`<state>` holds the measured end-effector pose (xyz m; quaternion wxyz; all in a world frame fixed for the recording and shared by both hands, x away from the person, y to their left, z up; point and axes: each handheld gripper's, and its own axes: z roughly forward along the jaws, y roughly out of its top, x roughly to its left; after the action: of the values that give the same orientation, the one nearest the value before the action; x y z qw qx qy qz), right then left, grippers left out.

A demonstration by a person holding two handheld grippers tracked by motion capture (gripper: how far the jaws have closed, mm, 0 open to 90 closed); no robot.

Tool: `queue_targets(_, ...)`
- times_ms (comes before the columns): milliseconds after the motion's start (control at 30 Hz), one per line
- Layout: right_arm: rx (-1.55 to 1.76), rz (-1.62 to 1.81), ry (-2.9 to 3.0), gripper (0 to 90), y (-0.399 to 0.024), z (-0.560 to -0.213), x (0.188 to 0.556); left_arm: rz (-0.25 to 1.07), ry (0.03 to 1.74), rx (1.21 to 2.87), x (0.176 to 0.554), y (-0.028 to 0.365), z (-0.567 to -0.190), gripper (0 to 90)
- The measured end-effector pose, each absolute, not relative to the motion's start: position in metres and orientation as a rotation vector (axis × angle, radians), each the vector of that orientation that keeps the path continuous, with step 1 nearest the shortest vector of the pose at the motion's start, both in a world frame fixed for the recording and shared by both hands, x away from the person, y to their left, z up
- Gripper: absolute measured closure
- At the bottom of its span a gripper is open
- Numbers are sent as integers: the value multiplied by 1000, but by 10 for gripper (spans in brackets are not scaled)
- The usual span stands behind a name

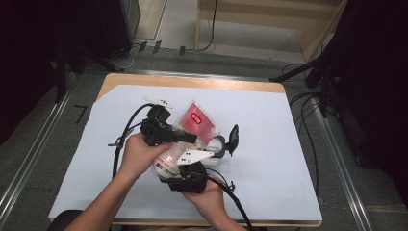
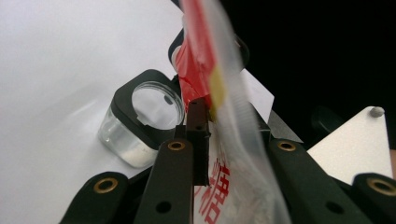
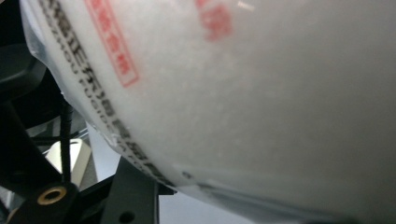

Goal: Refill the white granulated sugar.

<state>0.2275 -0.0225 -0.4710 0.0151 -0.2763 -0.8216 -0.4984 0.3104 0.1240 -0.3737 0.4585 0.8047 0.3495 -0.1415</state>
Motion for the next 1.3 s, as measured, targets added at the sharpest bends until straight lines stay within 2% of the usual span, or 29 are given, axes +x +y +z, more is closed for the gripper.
queue_targets(267,-839,-1522,-2641,556,-15,-471,222,-387,914,1976,311,120,-376,727)
queue_targets(333,-853,-1517,-2612,594,-15,-473,222,-382,907,1982,311,119,-376,725)
queue_targets(467,-844,-1527,-2586,607,-18,-474,223,-408,917,1960,310,120,-374,717)
queue_targets(600,-848,-1535,-2535,617,-20,-476,224,-435,941,1948,311,125,-370,746)
queue_targets(667,-870,-1543,-2490,625,-22,-477,226,-433,943,1954,311,126,-367,729)
queue_targets(867,-825,-1556,-2510,616,-21,-475,225,-381,952,2000,308,121,-368,833)
queue_targets(1067,-846,-1541,-2548,545,-17,-474,221,-359,991,1981,308,122,-368,835)
queue_targets(1300,-865,-1533,-2537,599,-19,-471,222,-366,990,1986,307,120,-366,809)
